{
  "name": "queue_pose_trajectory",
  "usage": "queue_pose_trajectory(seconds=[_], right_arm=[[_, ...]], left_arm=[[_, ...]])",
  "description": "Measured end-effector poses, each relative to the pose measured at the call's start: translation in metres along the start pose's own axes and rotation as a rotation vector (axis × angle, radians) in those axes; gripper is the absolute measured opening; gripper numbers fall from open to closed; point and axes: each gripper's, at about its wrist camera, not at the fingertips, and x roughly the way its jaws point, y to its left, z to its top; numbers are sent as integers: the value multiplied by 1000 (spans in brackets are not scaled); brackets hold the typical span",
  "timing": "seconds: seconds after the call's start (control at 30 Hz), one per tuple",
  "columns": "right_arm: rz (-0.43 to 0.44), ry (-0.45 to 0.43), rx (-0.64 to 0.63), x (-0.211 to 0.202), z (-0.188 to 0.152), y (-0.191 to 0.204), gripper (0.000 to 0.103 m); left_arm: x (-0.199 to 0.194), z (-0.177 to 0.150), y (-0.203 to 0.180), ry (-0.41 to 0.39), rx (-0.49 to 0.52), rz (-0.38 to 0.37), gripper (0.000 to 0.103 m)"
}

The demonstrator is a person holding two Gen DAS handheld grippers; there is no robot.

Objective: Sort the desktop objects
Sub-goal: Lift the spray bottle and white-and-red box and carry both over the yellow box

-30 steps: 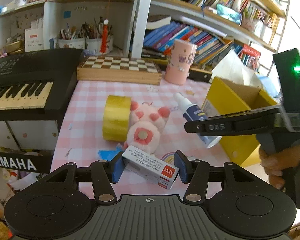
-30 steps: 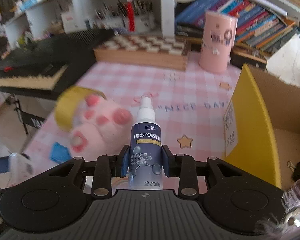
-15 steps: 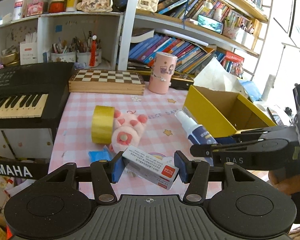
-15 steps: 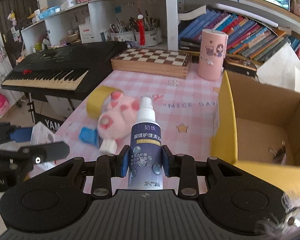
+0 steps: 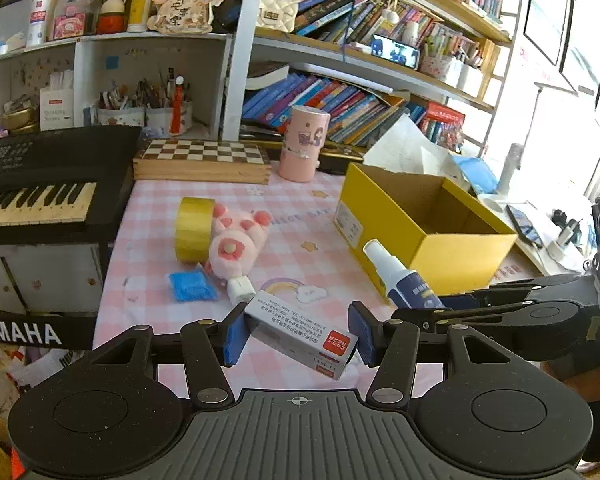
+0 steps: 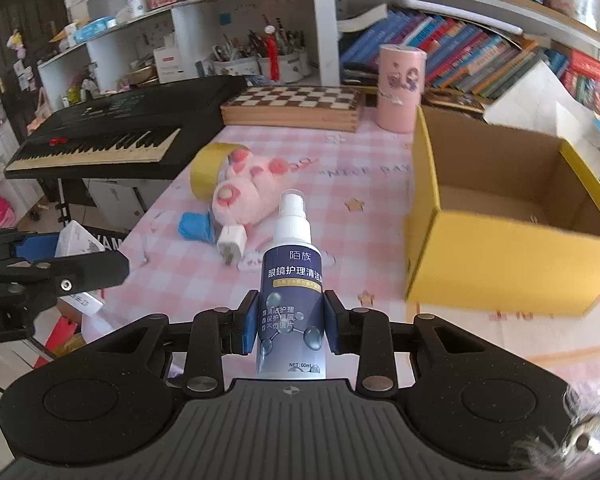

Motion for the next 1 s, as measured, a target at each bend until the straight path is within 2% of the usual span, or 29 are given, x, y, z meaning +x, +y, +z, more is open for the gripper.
queue_pose_trajectory(seconds=[0.53,1.0], right_arm=[[-28,7,89,-39,-54,11,30],[-100,19,192,-66,-90,-1,30]], left_arm=[[-32,-31,-19,25,44,-37,53],[-30,-39,-44,52,107,-143,53]])
